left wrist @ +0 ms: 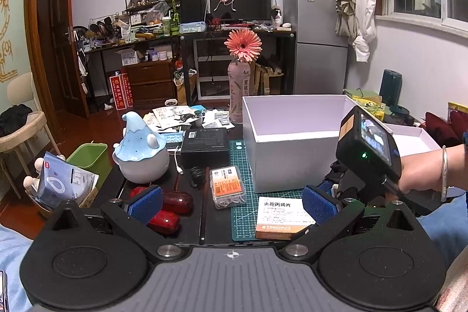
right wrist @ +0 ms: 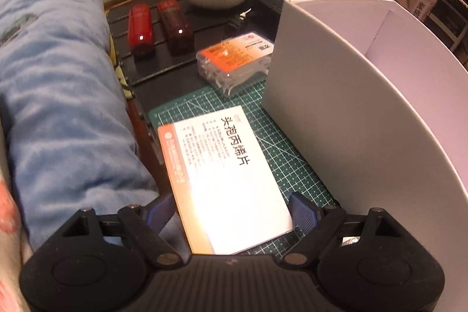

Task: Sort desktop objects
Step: 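Close the right gripper on the white-and-orange medicine box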

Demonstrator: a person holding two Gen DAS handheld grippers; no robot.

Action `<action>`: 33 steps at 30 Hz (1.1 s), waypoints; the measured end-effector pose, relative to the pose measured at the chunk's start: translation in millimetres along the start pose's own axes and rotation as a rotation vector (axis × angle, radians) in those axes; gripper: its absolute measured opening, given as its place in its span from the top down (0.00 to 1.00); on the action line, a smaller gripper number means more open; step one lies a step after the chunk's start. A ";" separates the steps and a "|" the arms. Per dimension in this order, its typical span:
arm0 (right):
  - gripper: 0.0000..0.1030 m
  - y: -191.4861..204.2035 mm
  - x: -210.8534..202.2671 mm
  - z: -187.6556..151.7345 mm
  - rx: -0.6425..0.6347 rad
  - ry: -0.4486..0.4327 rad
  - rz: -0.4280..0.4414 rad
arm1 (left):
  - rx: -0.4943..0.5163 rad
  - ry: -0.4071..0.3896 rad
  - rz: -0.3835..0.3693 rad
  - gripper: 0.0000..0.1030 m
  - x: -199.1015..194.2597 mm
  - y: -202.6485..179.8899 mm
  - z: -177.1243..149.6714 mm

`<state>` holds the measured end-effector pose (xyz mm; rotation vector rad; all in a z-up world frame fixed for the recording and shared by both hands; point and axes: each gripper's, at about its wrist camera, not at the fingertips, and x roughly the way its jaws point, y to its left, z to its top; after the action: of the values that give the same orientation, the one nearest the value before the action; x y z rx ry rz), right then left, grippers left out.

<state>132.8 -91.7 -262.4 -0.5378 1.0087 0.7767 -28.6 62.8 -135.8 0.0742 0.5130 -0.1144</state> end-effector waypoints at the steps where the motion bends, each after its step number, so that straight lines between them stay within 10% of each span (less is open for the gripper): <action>1: 0.18 0.7 0.9 0.0 -0.008 0.006 -0.003 | 0.001 0.000 0.000 0.00 0.0 -0.1 0.0; 33: 0.25 -10.4 5.4 -3.4 -0.103 -0.129 0.118 | 0.000 0.024 0.005 0.00 7.4 -0.3 -0.4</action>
<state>140.8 -98.8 -268.2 -0.5136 0.8902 0.9603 -22.4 61.9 -139.8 0.0767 0.5369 -0.1083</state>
